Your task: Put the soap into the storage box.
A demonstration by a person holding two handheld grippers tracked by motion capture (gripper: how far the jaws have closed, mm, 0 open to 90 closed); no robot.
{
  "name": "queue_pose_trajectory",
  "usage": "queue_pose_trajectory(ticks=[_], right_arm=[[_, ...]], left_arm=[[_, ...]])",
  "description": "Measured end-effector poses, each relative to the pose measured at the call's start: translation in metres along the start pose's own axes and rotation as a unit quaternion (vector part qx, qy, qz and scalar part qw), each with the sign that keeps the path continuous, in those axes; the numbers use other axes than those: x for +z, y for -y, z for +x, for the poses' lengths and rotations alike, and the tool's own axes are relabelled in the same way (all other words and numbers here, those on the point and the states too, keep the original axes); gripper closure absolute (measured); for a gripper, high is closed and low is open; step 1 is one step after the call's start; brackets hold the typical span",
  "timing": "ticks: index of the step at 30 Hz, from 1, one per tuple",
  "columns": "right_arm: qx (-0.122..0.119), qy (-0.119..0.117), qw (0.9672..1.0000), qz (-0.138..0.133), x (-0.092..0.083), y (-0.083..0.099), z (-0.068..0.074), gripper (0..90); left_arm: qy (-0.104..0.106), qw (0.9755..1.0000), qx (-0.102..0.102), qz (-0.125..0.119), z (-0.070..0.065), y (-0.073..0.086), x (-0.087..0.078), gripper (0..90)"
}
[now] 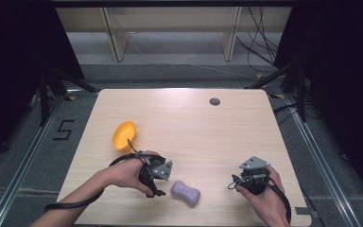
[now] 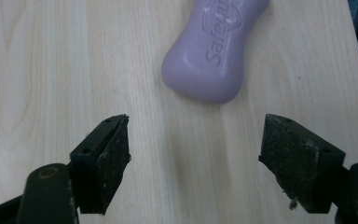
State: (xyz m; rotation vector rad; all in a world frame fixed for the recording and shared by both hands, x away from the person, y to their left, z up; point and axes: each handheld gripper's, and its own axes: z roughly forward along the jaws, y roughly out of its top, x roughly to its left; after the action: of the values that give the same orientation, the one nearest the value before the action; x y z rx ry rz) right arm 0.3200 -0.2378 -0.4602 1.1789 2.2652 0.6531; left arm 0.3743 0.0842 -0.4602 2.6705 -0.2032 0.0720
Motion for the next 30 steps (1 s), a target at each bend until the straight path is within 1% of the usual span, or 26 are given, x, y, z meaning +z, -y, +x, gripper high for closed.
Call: queue_pose_trajectory(ticks=[1, 2, 5, 6, 8, 9, 14, 18, 20, 21, 23, 25, 26, 30], right_arm=[[-0.001, 0.000, 1.0000, -0.001, 0.000, 0.000, 0.000, 35.1], [0.008, -0.003, 1.0000, 0.003, -0.001, 0.000, 0.001, 35.1], [0.009, -0.004, 0.9999, 0.003, 0.000, 0.000, 0.001, 35.1], [0.009, -0.005, 0.9999, 0.003, 0.000, 0.000, 0.001, 35.1], [-0.002, -0.002, 1.0000, -0.001, 0.000, 0.000, 0.000, 35.1], [0.009, -0.005, 0.9999, 0.002, -0.001, 0.000, 0.001, 35.1], [0.008, -0.005, 1.0000, 0.001, -0.001, 0.000, 0.001, 35.1], [0.007, -0.006, 1.0000, 0.001, 0.000, 0.000, 0.000, 35.1], [0.007, -0.006, 1.0000, 0.001, 0.000, 0.000, 0.000, 35.1], [0.007, -0.006, 1.0000, 0.001, 0.000, 0.000, 0.001, 35.1], [0.008, -0.006, 1.0000, 0.002, -0.001, 0.000, 0.001, 35.1], [0.008, -0.006, 1.0000, 0.002, -0.001, 0.000, 0.001, 35.1], [-0.002, -0.004, 1.0000, -0.002, 0.000, 0.000, 0.000, 35.1], [-0.002, -0.005, 1.0000, -0.001, 0.000, 0.000, 0.000, 35.1]], left_arm=[[0.004, 1.0000, 0.004, 0.002, 0.002, -0.004, 0.001, 23.3], [0.006, 1.0000, 0.007, 0.003, 0.003, -0.007, 0.003, 23.4], [0.014, 0.9997, 0.018, 0.006, 0.005, -0.018, 0.008, 23.4], [0.017, 0.9997, 0.017, 0.004, 0.005, -0.021, 0.010, 23.4], [0.023, 0.9993, 0.029, 0.011, 0.008, -0.028, 0.013, 23.5], [0.026, 0.9992, 0.028, 0.010, 0.008, -0.031, 0.016, 23.5], [0.035, 0.9981, 0.048, 0.015, 0.009, -0.044, 0.023, 23.5], [0.046, 0.9968, 0.060, 0.029, 0.007, -0.050, 0.030, 23.9], [0.049, 0.9964, 0.061, 0.032, 0.007, -0.051, 0.032, 24.4], [0.056, 0.9946, 0.074, 0.045, 0.008, -0.053, 0.035, 25.0], [0.066, 0.9933, 0.079, 0.054, 0.008, -0.054, 0.038, 26.1], [0.070, 0.9927, 0.080, 0.057, 0.008, -0.056, 0.040, 26.3], [0.073, 0.9924, 0.081, 0.057, 0.008, -0.057, 0.041, 26.7], [0.078, 0.9911, 0.086, 0.064, 0.008, -0.061, 0.046, 27.4]])
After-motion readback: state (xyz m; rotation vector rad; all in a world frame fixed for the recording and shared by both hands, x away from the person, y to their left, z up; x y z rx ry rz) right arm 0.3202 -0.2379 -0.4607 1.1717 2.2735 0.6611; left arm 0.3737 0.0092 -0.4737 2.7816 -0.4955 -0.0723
